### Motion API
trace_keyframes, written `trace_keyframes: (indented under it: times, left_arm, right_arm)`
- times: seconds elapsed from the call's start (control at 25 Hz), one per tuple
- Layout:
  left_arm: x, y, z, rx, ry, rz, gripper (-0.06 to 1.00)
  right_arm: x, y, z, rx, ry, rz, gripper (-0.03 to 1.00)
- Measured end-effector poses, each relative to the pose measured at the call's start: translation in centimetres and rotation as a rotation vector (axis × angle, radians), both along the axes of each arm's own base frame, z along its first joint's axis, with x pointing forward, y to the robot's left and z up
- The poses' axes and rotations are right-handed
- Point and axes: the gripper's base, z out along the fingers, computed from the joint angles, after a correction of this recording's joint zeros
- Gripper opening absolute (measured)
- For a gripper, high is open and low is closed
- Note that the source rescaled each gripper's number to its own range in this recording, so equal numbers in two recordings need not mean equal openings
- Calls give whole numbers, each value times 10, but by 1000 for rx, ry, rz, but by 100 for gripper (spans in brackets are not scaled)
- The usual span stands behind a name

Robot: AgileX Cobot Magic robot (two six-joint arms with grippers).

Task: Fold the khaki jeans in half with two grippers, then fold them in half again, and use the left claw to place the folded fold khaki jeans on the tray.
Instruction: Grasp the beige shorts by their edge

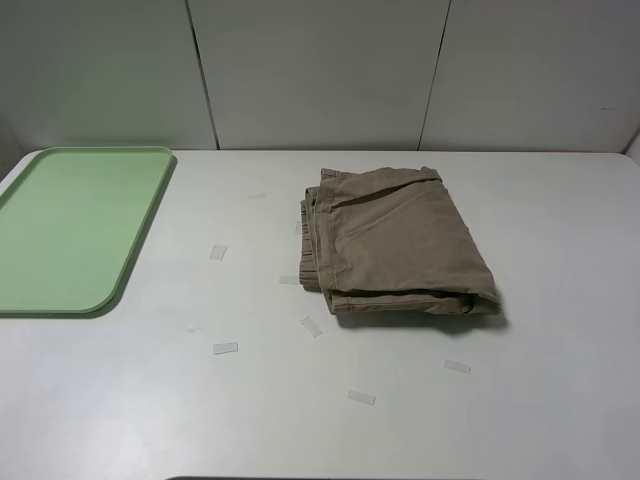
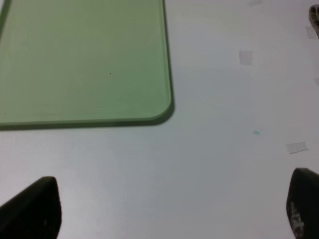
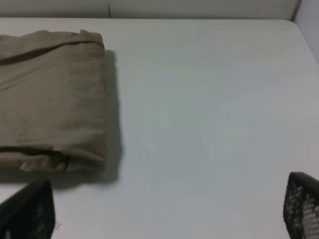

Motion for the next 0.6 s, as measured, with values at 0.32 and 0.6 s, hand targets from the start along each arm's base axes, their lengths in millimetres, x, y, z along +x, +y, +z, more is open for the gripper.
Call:
trace_keyframes:
  times: [0.32,0.6]
  left_arm:
    - [0,0,0,0,0,0,89]
    - [11,0,4,0,94,-1,89]
  right_arm:
    - [0,0,0,0,0,0,100]
    - [0,0,0,0,0,0,100]
